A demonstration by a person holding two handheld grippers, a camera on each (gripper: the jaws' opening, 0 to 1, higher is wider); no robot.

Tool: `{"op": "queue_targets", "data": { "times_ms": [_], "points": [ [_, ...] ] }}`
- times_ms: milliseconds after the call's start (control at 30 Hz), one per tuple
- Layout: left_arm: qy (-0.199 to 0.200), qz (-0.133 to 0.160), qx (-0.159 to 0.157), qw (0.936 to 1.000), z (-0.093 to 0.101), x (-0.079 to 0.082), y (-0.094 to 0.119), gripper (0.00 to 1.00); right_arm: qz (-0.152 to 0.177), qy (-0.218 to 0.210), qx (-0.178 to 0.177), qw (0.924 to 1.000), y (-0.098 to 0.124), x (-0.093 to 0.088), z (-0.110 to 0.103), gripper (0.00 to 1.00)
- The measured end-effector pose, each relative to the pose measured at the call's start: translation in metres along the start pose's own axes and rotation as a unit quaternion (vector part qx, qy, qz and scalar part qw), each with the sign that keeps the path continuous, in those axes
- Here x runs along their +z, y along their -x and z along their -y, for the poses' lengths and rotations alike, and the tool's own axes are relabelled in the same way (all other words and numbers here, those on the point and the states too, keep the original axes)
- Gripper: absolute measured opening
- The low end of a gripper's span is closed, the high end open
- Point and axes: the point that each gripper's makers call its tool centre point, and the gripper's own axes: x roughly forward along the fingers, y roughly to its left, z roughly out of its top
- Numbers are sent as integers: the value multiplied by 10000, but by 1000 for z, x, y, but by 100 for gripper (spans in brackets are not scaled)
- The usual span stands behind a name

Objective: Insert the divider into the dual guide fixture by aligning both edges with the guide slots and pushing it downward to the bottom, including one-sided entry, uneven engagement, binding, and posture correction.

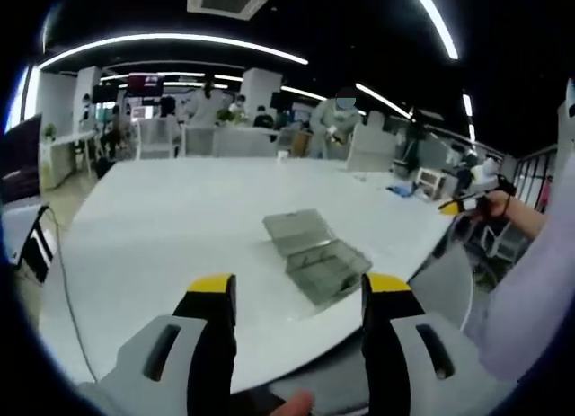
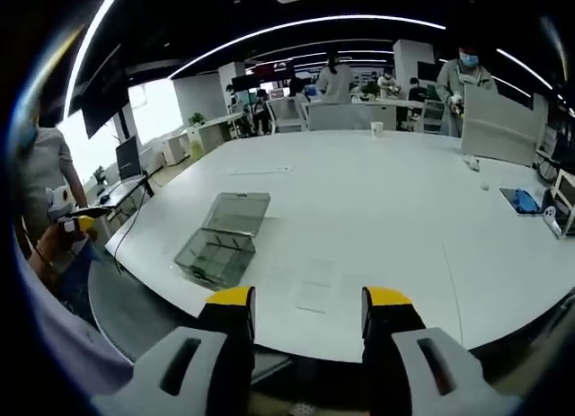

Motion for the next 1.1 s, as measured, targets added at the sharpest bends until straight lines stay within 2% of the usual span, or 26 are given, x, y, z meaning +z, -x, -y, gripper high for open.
{"op": "queue_targets", "data": {
  "times_ms": [200,333,500,667,800,933,1100],
  "points": [
    [-147,352,-267,9989,11,23,-3,51,145,-18,10,9999,-11,12,-11,37],
    [-234,550,-466,9971,22,41,-6,51,113,-3,18,9999,-23,17,-21,35],
    [-327,752,-746,9938,37,57,-13,51,-106,-42,5,9999,-43,16,-28,33],
    [-290,834,-987,9912,48,61,-20,51,-365,-43,-136,9992,-62,6,-28,34],
    [-317,812,-1118,9899,52,61,-25,51,-765,-37,-183,9969,-76,-4,-26,34],
    [-340,855,-1186,9887,53,67,-27,52,-959,-80,-248,9950,-88,-7,-21,34],
    [-395,1071,-1313,9847,58,82,-28,54,-1114,-266,-286,9930,-109,-17,-12,34]
  ]
}}
